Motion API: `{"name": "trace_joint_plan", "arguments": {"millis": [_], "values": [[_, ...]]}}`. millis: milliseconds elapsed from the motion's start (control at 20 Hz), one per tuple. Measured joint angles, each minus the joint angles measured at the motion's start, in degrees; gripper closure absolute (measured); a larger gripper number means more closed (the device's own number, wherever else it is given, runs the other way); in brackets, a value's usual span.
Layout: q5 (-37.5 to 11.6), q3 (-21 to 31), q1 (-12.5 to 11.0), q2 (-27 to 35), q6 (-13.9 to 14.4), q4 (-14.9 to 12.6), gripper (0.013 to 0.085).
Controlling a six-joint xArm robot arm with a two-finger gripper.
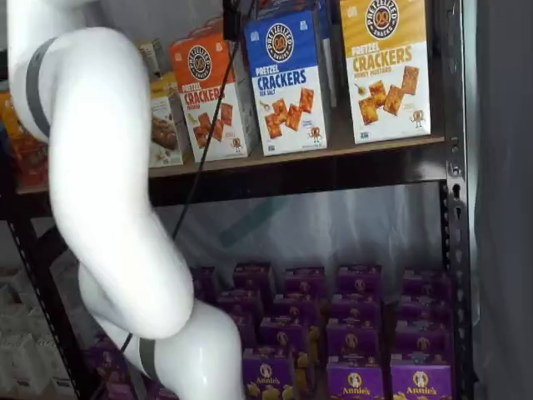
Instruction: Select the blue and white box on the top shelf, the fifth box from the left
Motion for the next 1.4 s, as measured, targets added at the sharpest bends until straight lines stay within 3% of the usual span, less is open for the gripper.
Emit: {"name": "trace_joint_plan", "arguments": {"millis": [250,1400], "values": [[-1.9,-3.3,0.1,2.7,0.3,0.3,0.0130],[-10.2,-2.4,0.9,7.5,-1.1,0.4,0.0130]]}}
